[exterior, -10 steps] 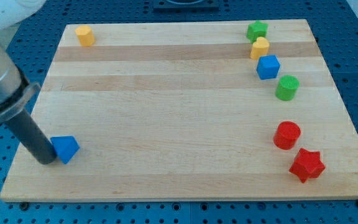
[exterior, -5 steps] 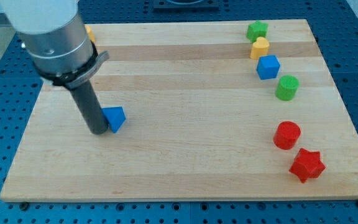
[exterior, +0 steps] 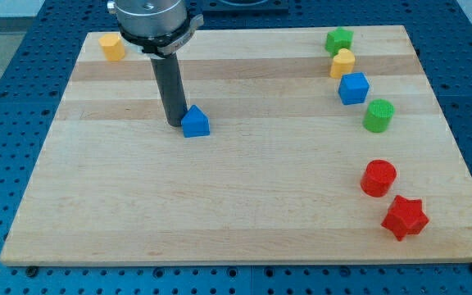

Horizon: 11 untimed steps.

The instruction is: Slide the blue triangle closer to the red circle

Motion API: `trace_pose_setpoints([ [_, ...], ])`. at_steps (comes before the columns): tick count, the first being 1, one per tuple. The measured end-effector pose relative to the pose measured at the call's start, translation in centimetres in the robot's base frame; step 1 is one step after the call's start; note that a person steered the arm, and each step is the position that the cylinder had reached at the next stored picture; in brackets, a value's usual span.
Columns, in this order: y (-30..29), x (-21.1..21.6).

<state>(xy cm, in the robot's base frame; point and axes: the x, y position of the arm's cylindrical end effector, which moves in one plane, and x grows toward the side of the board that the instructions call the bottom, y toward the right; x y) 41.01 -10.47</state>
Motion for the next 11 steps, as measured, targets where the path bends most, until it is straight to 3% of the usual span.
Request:
trace_pose_setpoints([
  [4, 4.3, 3.1],
  [11, 19.0, 6.7],
])
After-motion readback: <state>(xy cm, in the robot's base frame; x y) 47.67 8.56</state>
